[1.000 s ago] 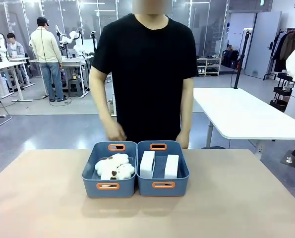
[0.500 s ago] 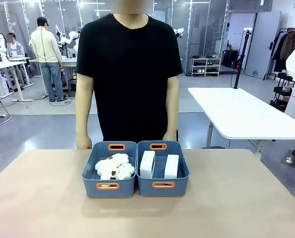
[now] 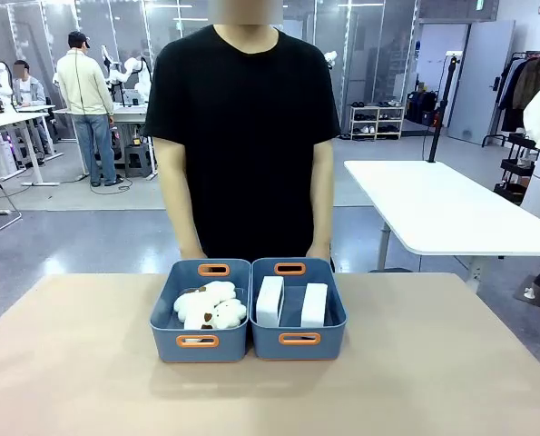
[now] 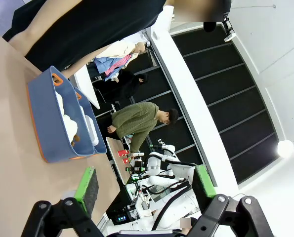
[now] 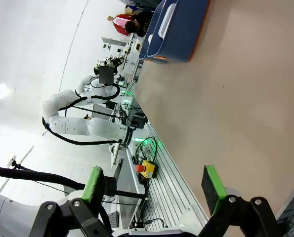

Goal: Sort the digital clocks into the basket.
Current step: Pick up the Digital clock from the table and place it into the empty Plastic storage basket.

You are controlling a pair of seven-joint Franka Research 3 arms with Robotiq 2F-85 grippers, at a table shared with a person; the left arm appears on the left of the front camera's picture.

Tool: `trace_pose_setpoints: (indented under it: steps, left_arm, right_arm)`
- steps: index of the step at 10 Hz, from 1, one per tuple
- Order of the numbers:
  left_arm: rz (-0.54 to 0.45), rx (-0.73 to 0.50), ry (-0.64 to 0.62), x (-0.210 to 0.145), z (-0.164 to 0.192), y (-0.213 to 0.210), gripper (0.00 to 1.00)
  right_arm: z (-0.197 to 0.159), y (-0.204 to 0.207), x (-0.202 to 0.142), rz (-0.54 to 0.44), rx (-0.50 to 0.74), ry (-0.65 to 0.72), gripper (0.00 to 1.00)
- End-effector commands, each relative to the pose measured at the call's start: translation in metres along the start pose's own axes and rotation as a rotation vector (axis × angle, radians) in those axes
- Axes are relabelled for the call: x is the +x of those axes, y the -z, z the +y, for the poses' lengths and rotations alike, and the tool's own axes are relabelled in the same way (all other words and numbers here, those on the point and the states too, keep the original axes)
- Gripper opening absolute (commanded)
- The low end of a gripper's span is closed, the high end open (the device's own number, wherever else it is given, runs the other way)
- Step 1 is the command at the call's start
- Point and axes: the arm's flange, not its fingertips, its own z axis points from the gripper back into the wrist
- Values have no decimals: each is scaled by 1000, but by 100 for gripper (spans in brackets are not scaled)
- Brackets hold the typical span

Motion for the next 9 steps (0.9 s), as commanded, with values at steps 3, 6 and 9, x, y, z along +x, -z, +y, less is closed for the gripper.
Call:
trace_pose_setpoints:
  steps: [3,6,9]
  left_arm:
    - [-5,14,-13,2,-5,1,98]
    - [-5,14,-13,2,-5,1,98]
    - [-5,14,-13,2,-5,1,98]
  right_arm:
    - [6,3,-2,-6,-1,6,100]
    - [6,3,-2,-6,-1,6,100]
    - [6,3,-2,-6,-1,6,100]
